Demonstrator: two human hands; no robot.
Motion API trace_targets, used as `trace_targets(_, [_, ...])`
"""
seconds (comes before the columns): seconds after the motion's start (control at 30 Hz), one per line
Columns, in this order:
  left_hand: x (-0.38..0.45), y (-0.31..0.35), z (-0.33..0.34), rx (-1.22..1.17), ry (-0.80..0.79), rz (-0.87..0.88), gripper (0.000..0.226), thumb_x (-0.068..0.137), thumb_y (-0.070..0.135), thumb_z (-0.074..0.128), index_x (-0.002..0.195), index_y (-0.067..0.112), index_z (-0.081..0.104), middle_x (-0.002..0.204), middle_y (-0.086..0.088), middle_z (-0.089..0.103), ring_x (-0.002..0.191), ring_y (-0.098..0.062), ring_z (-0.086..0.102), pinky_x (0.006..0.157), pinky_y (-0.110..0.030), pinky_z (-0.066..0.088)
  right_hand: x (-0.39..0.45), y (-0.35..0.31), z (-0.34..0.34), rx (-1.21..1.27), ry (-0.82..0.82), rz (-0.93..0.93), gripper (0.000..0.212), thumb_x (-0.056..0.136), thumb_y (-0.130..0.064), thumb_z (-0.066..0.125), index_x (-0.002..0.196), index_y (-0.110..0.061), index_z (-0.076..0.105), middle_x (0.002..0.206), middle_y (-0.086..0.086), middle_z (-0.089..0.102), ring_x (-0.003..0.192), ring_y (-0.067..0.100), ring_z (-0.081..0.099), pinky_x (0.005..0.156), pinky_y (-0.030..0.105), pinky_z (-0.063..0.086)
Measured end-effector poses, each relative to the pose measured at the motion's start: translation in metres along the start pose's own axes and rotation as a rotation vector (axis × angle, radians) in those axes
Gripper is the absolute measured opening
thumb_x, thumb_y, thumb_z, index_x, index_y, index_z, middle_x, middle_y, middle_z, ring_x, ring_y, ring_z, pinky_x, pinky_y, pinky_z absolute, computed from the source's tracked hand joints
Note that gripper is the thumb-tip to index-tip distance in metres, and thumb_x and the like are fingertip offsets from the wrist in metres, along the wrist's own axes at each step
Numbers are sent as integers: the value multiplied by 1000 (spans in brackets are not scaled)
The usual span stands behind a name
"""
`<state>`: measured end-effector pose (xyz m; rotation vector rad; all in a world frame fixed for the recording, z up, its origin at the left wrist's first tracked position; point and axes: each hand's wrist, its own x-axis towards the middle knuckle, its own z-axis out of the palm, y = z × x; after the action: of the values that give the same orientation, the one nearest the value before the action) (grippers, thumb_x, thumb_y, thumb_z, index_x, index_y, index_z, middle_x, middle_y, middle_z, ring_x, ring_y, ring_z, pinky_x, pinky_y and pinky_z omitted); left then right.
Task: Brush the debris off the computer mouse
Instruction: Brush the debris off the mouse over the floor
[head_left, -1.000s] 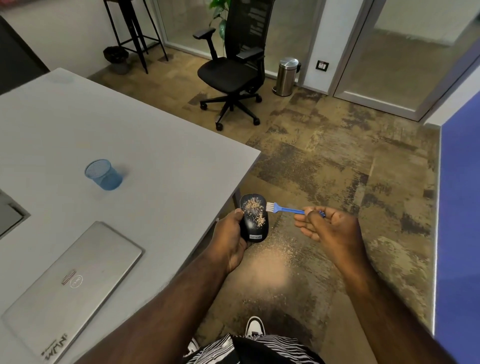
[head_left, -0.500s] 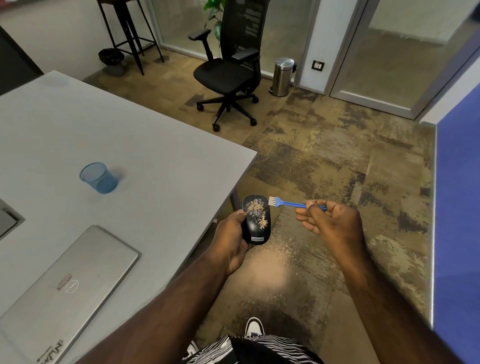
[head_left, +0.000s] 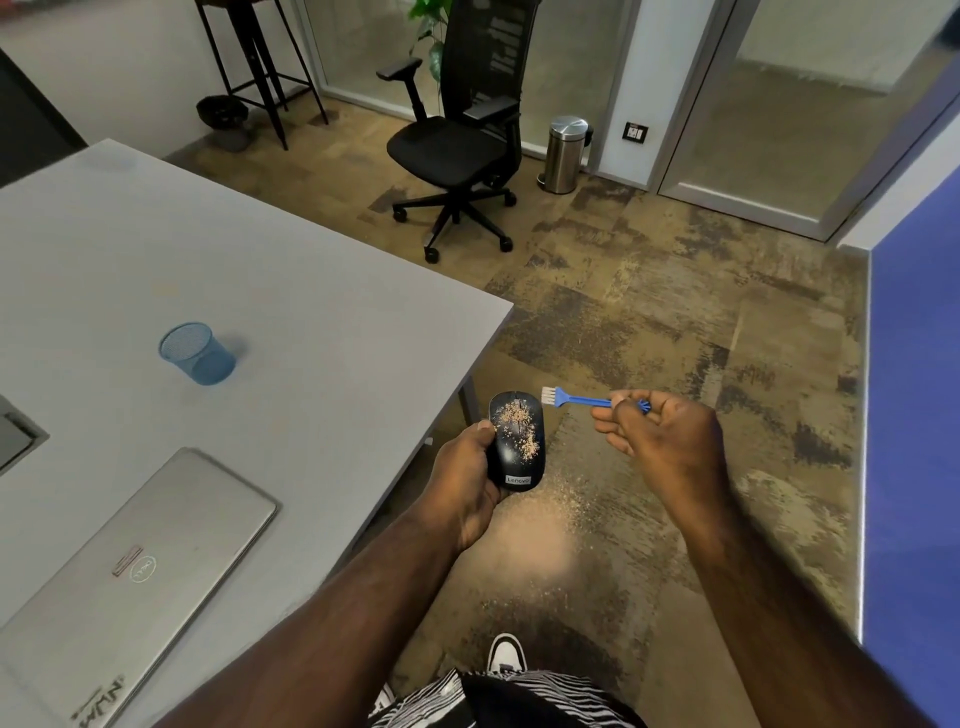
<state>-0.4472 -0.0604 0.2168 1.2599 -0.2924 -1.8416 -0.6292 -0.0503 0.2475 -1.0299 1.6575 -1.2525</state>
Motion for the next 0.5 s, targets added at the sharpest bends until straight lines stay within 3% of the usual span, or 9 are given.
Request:
trace_targets(0.13, [-2, -1, -1, 19, 2, 3, 33, 102, 16, 35, 112, 7, 64, 87, -6, 76, 77, -18, 71, 68, -34, 57, -2, 0, 2, -22, -68, -9, 7, 93, -15, 65, 92, -18, 71, 76, -2, 78, 73, 10, 76, 62, 18, 58])
trace_targets(0.5, [-7, -5, 0, 37, -6, -25, 36, 102, 17, 34, 122, 4, 61, 106, -13, 71, 86, -22, 69, 70, -35, 57, -1, 1, -3, -85, -6, -37, 6, 93, -17, 66, 94, -17, 72, 74, -5, 76, 71, 7, 76, 61, 17, 57])
